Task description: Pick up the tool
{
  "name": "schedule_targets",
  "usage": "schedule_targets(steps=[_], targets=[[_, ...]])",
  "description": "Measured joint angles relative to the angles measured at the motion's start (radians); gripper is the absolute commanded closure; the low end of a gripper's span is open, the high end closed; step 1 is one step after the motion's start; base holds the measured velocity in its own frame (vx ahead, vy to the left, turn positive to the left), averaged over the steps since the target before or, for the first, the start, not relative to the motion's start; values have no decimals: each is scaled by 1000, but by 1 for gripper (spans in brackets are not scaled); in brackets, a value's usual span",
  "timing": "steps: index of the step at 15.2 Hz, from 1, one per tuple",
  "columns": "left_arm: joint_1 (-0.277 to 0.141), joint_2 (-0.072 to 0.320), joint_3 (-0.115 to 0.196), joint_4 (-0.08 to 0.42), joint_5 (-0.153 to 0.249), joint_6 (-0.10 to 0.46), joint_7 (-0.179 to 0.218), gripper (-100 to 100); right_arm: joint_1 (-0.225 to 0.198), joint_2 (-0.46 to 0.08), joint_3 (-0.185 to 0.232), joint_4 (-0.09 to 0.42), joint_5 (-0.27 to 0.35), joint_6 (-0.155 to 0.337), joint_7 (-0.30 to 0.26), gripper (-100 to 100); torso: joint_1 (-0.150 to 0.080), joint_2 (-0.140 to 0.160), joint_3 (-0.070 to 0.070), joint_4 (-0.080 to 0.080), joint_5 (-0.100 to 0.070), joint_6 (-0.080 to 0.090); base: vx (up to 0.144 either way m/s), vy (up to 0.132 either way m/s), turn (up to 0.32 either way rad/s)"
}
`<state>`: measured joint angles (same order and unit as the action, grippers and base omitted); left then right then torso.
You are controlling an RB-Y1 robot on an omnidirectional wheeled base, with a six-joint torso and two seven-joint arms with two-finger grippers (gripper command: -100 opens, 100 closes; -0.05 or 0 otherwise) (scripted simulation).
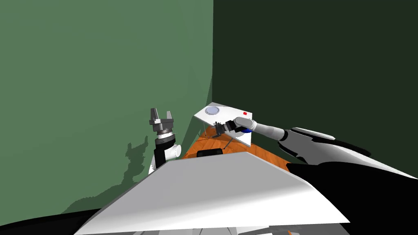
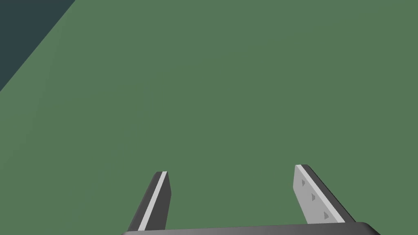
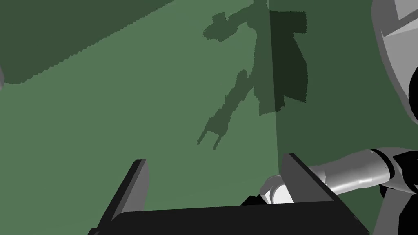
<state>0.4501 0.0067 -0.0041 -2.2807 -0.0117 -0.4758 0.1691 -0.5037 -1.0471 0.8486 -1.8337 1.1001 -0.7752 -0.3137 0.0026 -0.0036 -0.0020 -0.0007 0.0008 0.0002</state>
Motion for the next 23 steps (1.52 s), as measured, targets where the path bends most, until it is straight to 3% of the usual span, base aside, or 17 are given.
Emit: schedule_targets(steps=[3,10,17,23], targets=[[0,0,0,0,0,0,0,0,-31,-25,34,18,52,-12,-3,-100,-1,1,0,0,0,0,26,26,3],[0,0,0,0,0,0,0,0,-148,-100,152,90,197,-40,-32,-100,0,1,0,0,0,0,36,36,8],[0,0,0,0,0,0,0,0,-246,-191,267,131,343,-69,-61,-100,1,1,0,0,0,0,37,40,9],[0,0,0,0,0,0,0,0,-320,-232,359,178,459,-94,-87,-100,0,1,0,0,0,0,38,41,13]])
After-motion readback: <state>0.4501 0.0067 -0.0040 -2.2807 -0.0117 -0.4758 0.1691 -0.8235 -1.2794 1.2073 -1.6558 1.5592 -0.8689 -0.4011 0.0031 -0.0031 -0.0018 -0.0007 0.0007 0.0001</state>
